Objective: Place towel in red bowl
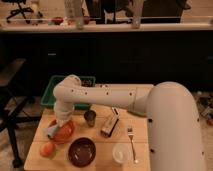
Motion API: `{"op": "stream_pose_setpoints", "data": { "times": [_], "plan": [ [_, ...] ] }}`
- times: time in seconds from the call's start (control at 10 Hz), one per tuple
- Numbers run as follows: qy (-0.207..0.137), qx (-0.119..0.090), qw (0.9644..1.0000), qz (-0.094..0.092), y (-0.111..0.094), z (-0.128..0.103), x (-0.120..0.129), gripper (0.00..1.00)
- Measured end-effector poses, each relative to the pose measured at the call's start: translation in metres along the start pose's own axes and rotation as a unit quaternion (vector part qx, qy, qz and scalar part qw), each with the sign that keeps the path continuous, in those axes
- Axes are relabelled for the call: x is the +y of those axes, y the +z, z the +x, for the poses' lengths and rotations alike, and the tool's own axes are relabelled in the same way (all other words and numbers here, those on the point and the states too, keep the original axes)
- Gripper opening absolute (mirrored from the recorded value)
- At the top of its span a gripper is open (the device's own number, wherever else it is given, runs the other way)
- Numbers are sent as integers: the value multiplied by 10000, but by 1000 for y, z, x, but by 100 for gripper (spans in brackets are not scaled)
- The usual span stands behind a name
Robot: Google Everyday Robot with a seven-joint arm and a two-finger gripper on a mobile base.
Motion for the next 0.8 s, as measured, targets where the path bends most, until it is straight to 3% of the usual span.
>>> {"op": "stream_pose_setpoints", "data": {
  "times": [0.2, 0.5, 0.8],
  "plan": [
    [2, -1, 10000, 0, 0, 0, 0, 46],
    [2, 0, 10000, 0, 0, 0, 0, 72],
    [6, 1, 10000, 2, 0, 1, 0, 73]
  ]
}}
